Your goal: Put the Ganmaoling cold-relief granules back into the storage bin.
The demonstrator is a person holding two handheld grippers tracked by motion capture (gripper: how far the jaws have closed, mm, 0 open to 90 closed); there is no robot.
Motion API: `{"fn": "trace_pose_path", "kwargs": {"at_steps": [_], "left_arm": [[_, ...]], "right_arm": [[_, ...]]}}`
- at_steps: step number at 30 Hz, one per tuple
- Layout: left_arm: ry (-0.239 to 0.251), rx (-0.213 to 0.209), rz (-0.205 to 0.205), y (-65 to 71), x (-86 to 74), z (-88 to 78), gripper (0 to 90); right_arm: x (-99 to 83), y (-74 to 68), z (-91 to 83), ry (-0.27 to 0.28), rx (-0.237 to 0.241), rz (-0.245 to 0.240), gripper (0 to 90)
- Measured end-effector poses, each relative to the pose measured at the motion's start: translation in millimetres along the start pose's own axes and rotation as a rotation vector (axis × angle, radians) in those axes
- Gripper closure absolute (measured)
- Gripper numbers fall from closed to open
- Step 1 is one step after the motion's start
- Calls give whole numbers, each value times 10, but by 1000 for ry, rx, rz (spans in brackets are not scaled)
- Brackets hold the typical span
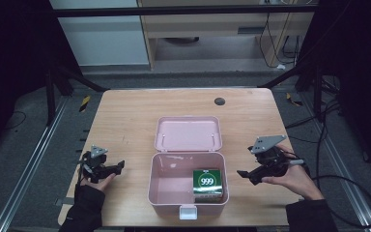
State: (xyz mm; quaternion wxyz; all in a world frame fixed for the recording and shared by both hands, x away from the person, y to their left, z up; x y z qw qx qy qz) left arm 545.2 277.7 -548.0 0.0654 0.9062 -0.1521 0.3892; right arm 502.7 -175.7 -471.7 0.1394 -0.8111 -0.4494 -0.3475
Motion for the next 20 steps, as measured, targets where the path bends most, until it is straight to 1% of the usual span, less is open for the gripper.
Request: {"fn": "trace_pose_path", "kwargs": {"at_steps": [1,2,3,4,5,6,7,8,9,11,12,13,14,16,17,18,19,20], "left_arm": [[0,0,1,3,1,-1,217],[0,0,1,3,1,-1,217],[1,-1,1,3,2,-1,217],[1,-1,0,3,3,-1,217],[1,-1,0,2,3,-1,217],[2,-1,-1,1,4,-2,216],[2,-1,-1,1,4,-2,216],[4,-2,-1,1,6,-3,217],[5,-2,-1,1,8,-4,217],[5,-2,2,0,8,-2,217],[5,-2,2,0,9,0,217],[5,-3,2,0,9,1,217],[5,-2,4,0,8,2,217],[6,2,7,-3,9,4,217],[5,8,12,-7,7,7,217],[4,9,14,-9,6,8,218],[4,9,16,-9,6,10,217],[4,9,16,-9,6,10,217]], "right_arm": [[-56,61,38,17,-27,34,99],[-56,61,38,17,-27,34,99],[-100,99,63,24,-39,58,100],[-167,159,90,16,-60,82,98],[-167,159,90,16,-60,82,98],[-221,222,112,37,-79,120,97],[-221,222,112,37,-79,120,97],[-295,288,130,45,-107,155,97],[-295,288,130,45,-107,155,97],[-382,347,153,51,-135,185,90],[-439,381,166,52,-152,211,83],[-509,425,185,59,-170,252,75],[-509,425,185,59,-170,252,75],[-579,501,209,71,-208,296,70],[-600,532,216,74,-222,306,69],[-646,598,228,86,-254,347,65],[-672,622,233,86,-264,368,58],[-672,622,233,86,-264,368,58]]}}
Point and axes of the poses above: each handheld gripper's, and its own axes: z roughly forward along the jaws, x roughly out of its top, y roughly to its right, the point moved 10 cm from there along z, roughly forward along the jaws
